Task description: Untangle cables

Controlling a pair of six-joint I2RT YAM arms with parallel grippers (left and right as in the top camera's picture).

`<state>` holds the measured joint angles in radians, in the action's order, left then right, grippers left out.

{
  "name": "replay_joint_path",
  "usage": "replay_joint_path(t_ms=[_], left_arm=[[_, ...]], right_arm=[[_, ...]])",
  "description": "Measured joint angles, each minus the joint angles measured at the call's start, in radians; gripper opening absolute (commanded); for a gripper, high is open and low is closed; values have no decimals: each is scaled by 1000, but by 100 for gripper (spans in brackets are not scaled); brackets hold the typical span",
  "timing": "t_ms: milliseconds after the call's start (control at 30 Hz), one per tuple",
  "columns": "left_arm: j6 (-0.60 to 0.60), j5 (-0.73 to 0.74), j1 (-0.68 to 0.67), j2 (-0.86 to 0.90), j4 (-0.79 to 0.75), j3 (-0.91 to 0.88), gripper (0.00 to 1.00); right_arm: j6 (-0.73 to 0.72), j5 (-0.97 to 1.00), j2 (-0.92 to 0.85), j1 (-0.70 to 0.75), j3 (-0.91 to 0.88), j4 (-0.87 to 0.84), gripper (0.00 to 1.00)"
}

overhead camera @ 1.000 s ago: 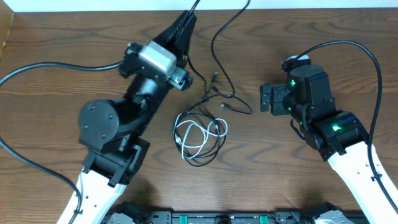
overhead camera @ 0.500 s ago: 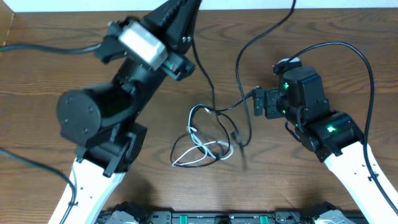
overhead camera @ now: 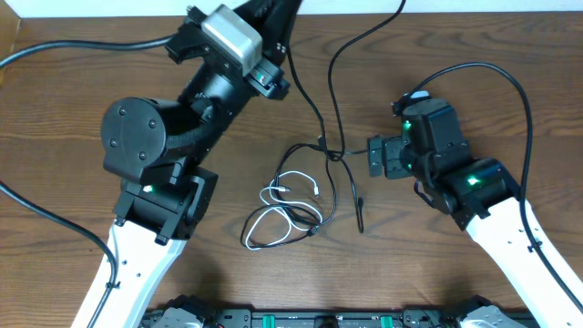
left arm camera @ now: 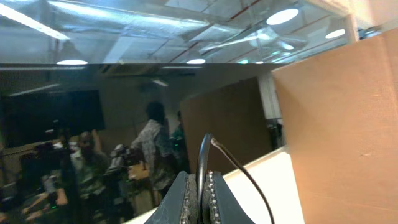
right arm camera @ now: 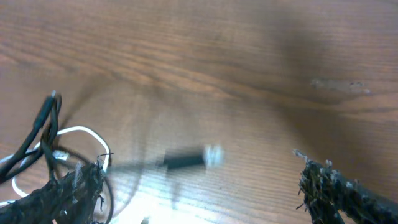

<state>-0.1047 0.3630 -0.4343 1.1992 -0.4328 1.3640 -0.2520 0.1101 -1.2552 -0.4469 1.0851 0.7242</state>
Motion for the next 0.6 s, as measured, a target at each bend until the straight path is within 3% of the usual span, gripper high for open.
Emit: replay_joint_path(t_ms=[600], left_arm=[[-1,-29,70,-4,-11,70,7]], right_arm=[[0,2,-2,-140,0,10,99]])
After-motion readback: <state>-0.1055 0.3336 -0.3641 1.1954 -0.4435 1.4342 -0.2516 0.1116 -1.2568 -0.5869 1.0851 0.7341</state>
